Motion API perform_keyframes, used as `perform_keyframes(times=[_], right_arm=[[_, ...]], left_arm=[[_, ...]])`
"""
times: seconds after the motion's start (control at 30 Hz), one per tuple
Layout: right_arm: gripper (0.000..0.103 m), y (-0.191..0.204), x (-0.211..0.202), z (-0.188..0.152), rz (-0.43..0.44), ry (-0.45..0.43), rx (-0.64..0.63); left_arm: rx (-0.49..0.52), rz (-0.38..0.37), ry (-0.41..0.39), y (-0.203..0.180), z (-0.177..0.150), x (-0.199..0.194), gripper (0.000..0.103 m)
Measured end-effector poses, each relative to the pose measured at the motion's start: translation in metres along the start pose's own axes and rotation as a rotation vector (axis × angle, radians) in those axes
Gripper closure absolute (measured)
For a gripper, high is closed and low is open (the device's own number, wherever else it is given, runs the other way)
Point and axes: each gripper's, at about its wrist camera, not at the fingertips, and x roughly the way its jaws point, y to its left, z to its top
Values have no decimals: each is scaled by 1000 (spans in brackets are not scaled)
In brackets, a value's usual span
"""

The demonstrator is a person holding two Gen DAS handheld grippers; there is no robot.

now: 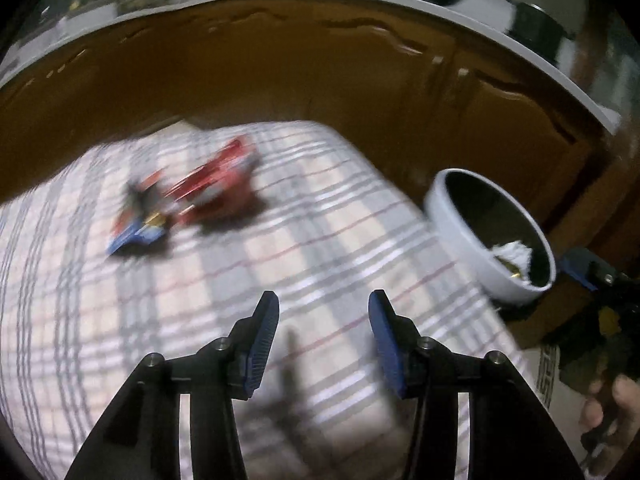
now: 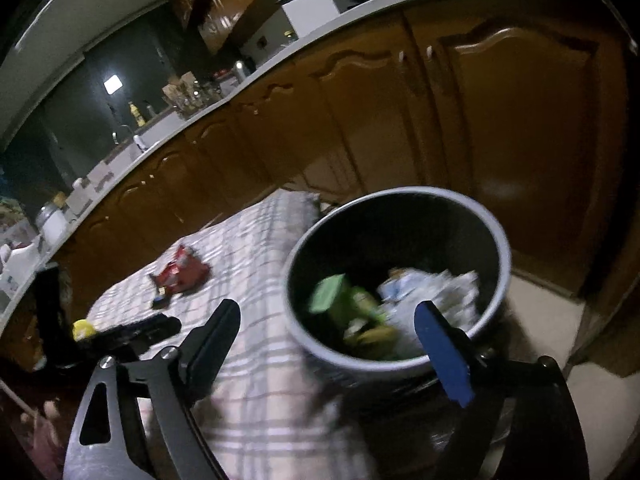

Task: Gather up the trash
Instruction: 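Move both open tools from the bowl back over the table, then grasp the orange snack bag with the left tool while the right tool grasps the red snack bag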

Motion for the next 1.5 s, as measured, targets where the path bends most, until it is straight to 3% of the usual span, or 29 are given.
perform_keyframes(times=[0.17,0.37,0.6,1.0,1.5], right_arm=[[8,35,16,-18,64,30,-3],[8,85,48,-33,128,108,-77],[8,114,83,-35,148,148,-98],[8,142,114,-34,157,137,-133],[8,164,185,14,220,218,-55]], left_arm=[[-84,52,-6,38,-15,-19,55],[-111,115,-27,67,-23,-36,47],[-160,151,-26,100,-28,-43,44],[-214,139,-21,133,-20,-28,34],[-214,106,-38,143,23,-1,26]])
